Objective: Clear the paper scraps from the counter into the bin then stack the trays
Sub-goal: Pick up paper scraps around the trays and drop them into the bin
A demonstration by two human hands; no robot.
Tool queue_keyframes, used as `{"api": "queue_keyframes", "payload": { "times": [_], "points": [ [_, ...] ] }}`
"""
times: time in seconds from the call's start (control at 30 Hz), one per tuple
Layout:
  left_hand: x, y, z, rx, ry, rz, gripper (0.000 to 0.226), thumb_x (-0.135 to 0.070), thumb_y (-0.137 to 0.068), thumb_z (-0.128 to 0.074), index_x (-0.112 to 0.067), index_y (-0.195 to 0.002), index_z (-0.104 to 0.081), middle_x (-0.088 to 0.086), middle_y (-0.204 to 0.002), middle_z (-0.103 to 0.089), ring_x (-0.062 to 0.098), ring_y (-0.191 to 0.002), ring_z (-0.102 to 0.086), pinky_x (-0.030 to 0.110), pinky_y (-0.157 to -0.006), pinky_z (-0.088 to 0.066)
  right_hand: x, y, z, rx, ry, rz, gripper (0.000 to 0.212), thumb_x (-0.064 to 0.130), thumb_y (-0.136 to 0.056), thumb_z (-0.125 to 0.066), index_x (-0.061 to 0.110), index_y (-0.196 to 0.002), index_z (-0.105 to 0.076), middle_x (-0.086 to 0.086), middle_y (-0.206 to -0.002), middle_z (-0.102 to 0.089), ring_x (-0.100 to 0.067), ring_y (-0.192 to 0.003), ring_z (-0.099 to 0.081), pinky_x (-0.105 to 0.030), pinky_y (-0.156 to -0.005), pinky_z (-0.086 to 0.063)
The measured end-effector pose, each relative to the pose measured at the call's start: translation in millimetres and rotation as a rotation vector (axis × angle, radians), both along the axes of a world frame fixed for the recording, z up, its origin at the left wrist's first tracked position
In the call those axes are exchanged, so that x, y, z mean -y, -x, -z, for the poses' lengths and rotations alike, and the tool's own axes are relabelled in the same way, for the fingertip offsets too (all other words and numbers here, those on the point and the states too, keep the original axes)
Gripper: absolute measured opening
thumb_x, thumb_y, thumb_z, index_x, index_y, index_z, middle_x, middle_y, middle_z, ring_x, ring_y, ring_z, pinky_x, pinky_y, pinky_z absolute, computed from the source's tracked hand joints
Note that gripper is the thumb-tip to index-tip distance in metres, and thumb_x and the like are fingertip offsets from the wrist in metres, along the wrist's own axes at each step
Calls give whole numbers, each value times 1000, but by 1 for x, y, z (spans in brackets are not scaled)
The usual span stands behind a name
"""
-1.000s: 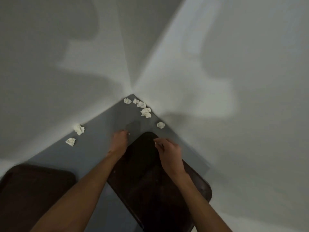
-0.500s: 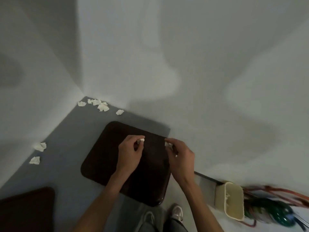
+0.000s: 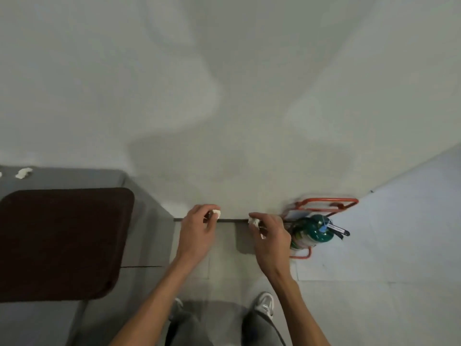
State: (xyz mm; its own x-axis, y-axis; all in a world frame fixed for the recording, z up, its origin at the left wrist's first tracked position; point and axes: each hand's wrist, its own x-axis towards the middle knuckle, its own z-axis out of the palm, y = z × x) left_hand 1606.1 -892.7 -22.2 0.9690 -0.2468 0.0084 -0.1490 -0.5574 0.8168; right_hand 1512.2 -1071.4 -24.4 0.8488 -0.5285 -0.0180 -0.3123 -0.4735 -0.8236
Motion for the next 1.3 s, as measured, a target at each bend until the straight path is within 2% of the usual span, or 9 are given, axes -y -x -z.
{"api": "queue_keyframes", "payload": {
  "times": [0.07, 0.2, 0.33, 0.63, 0.7, 0.87, 0.97, 1.17, 1.3],
  "points": [
    [42, 27, 25, -74, -27, 17, 18, -16, -98, -66, -30, -107, -73, -16, -103, -69, 2, -89, -66, 15, -79, -52, 41, 22, 27, -28, -6, 2, 23, 14, -96, -74, 30, -112, -73, 17, -102, -67, -7, -88, -66, -30, -77, -58],
    [112, 75, 75, -200, -67, 38, 20, -13, -95, -70, -31, -103, -73, -13, -96, -70, -1, -87, -65, 14, -75, -52, 107, 65, 77, -147, -51, 51, 21, 18, -98, -74, 30, -115, -72, 11, -113, -70, 1, -87, -66, -9, -74, -52],
    [163, 96, 129, -324, -83, 42, 15, -16, -95, -71, -28, -104, -74, -14, -96, -72, -2, -87, -67, 10, -74, -52, 151, 90, 142, -257, -95, 88, 24, 17, -99, -73, 27, -121, -73, 6, -123, -71, 1, -88, -66, 0, -72, -48],
    [233, 70, 316, -428, -265, 104, 16, -16, -92, -74, -31, -94, -70, -12, -86, -74, -5, -74, -67, 3, -67, -45, 201, 89, 332, -409, -114, 85, 27, 8, -97, -70, 24, -119, -73, -2, -120, -72, -13, -89, -68, 3, -71, -42],
    [247, 64, 361, -443, -324, 131, 12, -16, -92, -74, -27, -96, -72, -6, -88, -77, 3, -73, -69, 10, -70, -49, 207, 86, 377, -451, -110, 59, 28, 5, -97, -69, 20, -120, -74, -7, -121, -72, -19, -92, -70, 4, -73, -39],
    [280, 46, 468, -481, -443, 174, 7, -19, -90, -69, -22, -94, -73, 4, -88, -78, 25, -88, -74, 37, -81, -59, 220, 63, 476, -536, -99, -18, 30, 5, -96, -67, 15, -124, -70, -12, -128, -70, -30, -104, -70, -34, -88, -59],
    [301, 38, 513, -494, -488, 165, 13, -18, -92, -66, -23, -100, -74, 8, -96, -77, 30, -98, -71, 37, -88, -58, 225, 48, 527, -586, -59, -83, 34, 3, -94, -64, 13, -126, -69, -16, -126, -70, -35, -107, -68, -40, -93, -57],
    [314, 28, 543, -543, -549, 307, 44, -5, -95, -63, -15, -138, -62, 11, -128, -68, 29, -118, -64, 28, -102, -48, 226, 28, 569, -695, -12, -197, 49, 7, -90, -61, 17, -138, -59, -18, -128, -69, -42, -109, -68, -50, -93, -59],
    [283, 22, 508, -486, -552, 324, 42, -11, -98, -59, -16, -140, -58, 11, -117, -70, 32, -112, -66, 34, -99, -51, 216, 27, 530, -663, 7, -155, 43, 12, -96, -60, 13, -139, -57, -18, -134, -66, -41, -114, -66, -53, -97, -58]
  ]
}}
